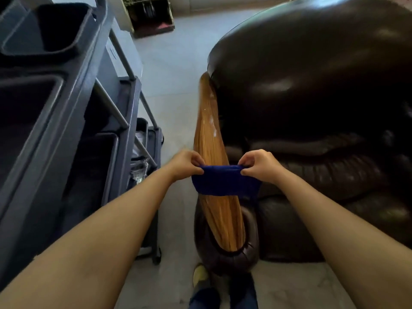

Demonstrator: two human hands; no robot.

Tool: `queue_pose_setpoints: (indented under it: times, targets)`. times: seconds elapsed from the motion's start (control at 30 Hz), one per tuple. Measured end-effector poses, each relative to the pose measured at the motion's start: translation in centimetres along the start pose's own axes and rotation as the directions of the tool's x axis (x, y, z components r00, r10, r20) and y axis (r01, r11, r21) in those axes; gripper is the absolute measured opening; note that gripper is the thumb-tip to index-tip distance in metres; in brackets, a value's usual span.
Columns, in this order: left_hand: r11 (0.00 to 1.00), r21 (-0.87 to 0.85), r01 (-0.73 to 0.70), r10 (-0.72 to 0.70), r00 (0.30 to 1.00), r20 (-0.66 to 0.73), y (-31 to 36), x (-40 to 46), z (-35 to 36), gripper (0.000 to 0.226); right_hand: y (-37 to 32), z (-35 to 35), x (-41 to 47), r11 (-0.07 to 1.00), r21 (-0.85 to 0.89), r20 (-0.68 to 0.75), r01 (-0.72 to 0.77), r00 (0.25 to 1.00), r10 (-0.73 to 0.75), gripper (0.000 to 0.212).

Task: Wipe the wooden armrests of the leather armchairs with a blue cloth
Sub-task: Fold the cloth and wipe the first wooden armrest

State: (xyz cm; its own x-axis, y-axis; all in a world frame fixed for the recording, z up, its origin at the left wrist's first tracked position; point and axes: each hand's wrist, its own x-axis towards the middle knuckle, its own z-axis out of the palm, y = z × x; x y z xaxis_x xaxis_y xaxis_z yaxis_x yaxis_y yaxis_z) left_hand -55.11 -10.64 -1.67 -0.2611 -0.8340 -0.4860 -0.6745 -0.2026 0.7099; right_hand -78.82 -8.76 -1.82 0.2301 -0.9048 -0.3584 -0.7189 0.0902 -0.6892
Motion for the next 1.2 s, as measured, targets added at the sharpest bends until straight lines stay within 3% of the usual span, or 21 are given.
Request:
queue_pose_setpoints:
  times: [0.3,0.7,0.77,0.83,0.9,0.97,1.07,1.2]
  targets:
    - [0.998,0.012,0.056,-0.055,0.995,-0.082,-1.3,10.7,-0.9,0.016,4.2,-1.4,11.6,0.999,0.000,0.057,0.040,0.998,-0.040,0.022]
    - [0.993,0.086,0.075,-0.053,0.970,-0.239,-5.1,19.4,-3.0,0.019,5.8,1.9,23.1,0.995,-0.024,-0.117,0.096,0.988,-0.098,0.023]
    - [0.992,0.114,0.052,-0.004,0.922,-0.387,-5.7,19.3,-2.2,0.032,6.1,3.0,23.2,0.991,-0.071,-0.250,0.114,0.960,-0.129,0.032]
    - [0.971,0.238,0.020,0.126,0.804,-0.582,-6.2,18.6,-0.2,0.050,6.8,4.8,22.0,0.984,-0.140,-0.440,0.106,0.884,-0.158,0.047]
    - [0.928,0.372,0.012,0.245,0.734,-0.634,-6.2,17.7,2.7,0.057,7.1,7.4,19.9,0.976,-0.198,-0.508,0.091,0.842,-0.182,0.054]
    - [0.884,0.466,-0.011,0.298,0.783,-0.546,-6.6,17.6,5.8,0.060,7.5,9.7,19.0,0.964,-0.246,-0.449,0.102,0.869,-0.206,0.056]
    - [0.883,0.468,0.020,0.213,0.874,-0.438,-7.7,19.1,9.0,0.060,8.2,11.9,20.2,0.971,-0.235,-0.347,0.052,0.928,-0.134,0.059]
    - [0.885,0.455,0.093,0.165,0.853,-0.495,-8.4,21.5,9.7,0.059,9.4,12.9,22.6,0.986,-0.161,-0.332,0.033,0.940,-0.086,0.059]
